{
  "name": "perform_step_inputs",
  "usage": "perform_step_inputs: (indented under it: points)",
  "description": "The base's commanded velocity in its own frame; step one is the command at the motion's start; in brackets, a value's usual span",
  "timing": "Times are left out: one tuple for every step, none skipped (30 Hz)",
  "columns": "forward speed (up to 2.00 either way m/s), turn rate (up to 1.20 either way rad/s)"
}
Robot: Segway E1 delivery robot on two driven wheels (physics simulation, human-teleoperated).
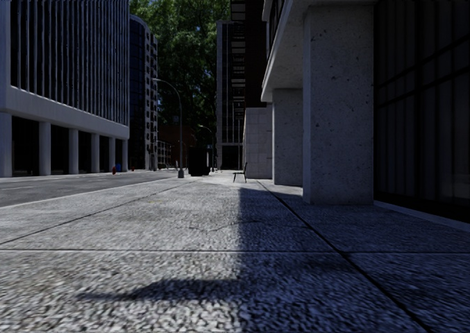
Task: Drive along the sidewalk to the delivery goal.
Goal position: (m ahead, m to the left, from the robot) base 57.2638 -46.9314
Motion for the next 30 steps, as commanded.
perform_step_inputs:
  points:
    - [1.99, 0.00]
    - [1.99, 0.00]
    - [1.99, 0.00]
    - [1.99, 0.00]
    - [1.98, 0.00]
    - [1.98, 0.00]
    - [1.98, 0.00]
    - [1.98, 0.00]
    - [1.98, 0.00]
    - [1.98, 0.00]
    - [1.98, 0.00]
    - [1.98, 0.00]
    - [1.98, 0.00]
    - [1.98, 0.00]
    - [1.98, 0.00]
    - [1.98, 0.00]
    - [1.98, 0.00]
    - [1.98, 0.00]
    - [1.98, 0.00]
    - [1.98, 0.00]
    - [1.98, 0.00]
    - [1.98, 0.00]
    - [1.98, 0.00]
    - [1.98, 0.00]
    - [1.98, 0.00]
    - [1.98, 0.00]
    - [1.98, 0.00]
    - [1.98, 0.00]
    - [1.98, 0.00]
    - [1.98, 0.00]
